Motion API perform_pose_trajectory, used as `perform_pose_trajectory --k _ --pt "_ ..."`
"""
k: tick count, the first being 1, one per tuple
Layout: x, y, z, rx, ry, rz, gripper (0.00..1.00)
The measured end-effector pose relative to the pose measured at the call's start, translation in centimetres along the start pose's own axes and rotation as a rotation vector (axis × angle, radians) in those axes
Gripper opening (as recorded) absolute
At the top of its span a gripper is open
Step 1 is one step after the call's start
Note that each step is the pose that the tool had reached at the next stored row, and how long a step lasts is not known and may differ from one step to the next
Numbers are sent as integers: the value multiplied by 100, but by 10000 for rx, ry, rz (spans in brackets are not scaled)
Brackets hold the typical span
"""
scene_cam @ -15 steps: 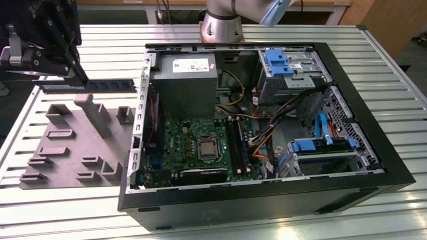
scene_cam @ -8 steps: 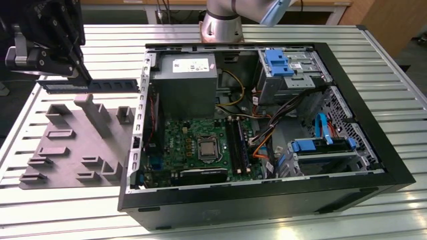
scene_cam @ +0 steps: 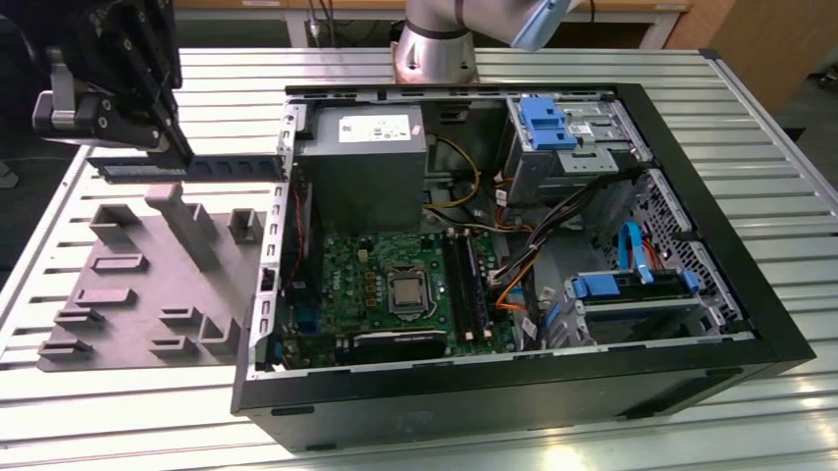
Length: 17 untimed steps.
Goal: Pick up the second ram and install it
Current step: 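Pick up the second ram and move it above second insertion slot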
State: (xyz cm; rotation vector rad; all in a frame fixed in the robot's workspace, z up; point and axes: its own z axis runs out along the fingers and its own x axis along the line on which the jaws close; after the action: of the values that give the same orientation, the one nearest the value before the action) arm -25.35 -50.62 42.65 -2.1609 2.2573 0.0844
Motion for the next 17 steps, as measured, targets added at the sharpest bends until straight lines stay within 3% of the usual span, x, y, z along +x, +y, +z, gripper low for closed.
perform_pose_trajectory --k 17 --pt "-12 -265 -8 -1 1 -1 11"
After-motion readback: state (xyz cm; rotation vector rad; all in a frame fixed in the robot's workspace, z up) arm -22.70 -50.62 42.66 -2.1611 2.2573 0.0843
